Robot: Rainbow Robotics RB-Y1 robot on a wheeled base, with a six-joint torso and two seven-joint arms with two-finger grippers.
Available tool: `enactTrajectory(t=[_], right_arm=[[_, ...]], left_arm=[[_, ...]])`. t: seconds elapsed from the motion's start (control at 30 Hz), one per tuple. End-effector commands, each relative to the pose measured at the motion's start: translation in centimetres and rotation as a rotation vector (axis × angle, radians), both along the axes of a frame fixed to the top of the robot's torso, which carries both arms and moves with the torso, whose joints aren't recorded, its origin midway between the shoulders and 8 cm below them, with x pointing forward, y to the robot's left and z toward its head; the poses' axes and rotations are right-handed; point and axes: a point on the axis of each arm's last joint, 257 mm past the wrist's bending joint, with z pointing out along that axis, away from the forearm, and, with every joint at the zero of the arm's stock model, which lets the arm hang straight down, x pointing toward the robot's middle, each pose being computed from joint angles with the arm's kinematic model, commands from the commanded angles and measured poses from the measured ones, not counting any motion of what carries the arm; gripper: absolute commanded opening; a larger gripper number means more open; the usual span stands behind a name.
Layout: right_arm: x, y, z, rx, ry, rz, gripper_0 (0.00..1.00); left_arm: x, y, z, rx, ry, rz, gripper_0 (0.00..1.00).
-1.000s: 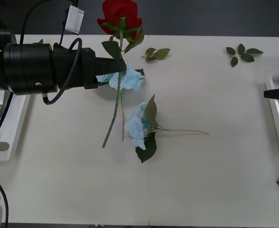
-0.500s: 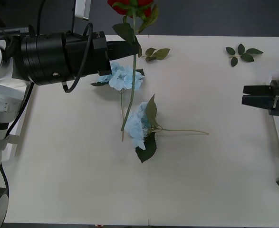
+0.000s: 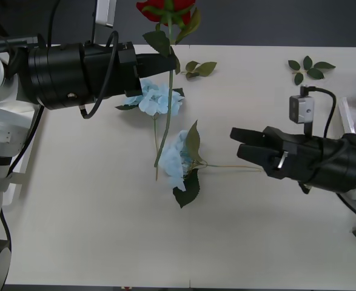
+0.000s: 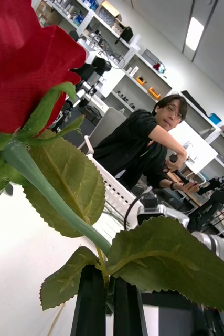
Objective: Put the red flowers into the right box and the blue flowers into the left box
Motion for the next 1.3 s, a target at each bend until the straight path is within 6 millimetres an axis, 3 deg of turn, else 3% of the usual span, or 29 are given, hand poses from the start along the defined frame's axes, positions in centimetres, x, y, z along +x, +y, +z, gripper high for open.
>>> enactTrajectory(t=[0.03, 0.23, 0.33, 0.67, 0.7, 0.77, 0.83, 0.87, 0.9, 0.97, 1.3], right_arm=[[-0.7, 3.7, 2.1, 0.054, -0.063, 0.039, 1.00], [-1.3, 10.0, 2.9, 0.131, -0.015, 0.079, 1.00], [-1.2, 12.2, 3.3, 0.146, 0.001, 0.081, 1.00], [-0.3, 16.8, 5.1, 0.181, 0.025, 0.052, 1.00], [-0.1, 17.0, 5.2, 0.182, 0.025, 0.049, 0.96], [-0.1, 17.2, 5.3, 0.183, 0.025, 0.047, 0.74], [0.0, 17.2, 5.3, 0.182, 0.026, 0.043, 0.41], [0.1, 17.2, 5.3, 0.181, 0.026, 0.041, 0.33], [0.0, 17.2, 5.3, 0.182, 0.027, 0.043, 0.16], [0.0, 17.2, 5.2, 0.178, 0.027, 0.043, 0.02], [0.1, 16.8, 4.4, 0.153, 0.028, 0.041, 0.00]], left_arm=[[-0.4, -0.7, 1.6, 0.009, -0.109, -0.014, 0.00], [-0.4, -0.7, 1.6, 0.009, -0.109, -0.014, 0.00], [-0.4, -0.7, 1.6, 0.009, -0.109, -0.014, 0.00], [-0.4, -0.7, 1.6, 0.009, -0.109, -0.014, 0.00], [-0.4, -0.7, 1.6, 0.009, -0.109, -0.014, 0.00], [-0.4, -0.7, 1.6, 0.009, -0.109, -0.014, 0.00], [-0.4, -0.7, 1.6, 0.009, -0.109, -0.014, 0.00], [-0.4, -0.7, 1.6, 0.009, -0.109, -0.014, 0.00], [-0.4, -0.7, 1.6, 0.009, -0.109, -0.014, 0.00], [-0.4, -0.7, 1.6, 0.009, -0.109, -0.014, 0.00], [-0.4, -0.7, 1.6, 0.009, -0.109, -0.014, 0.00]])
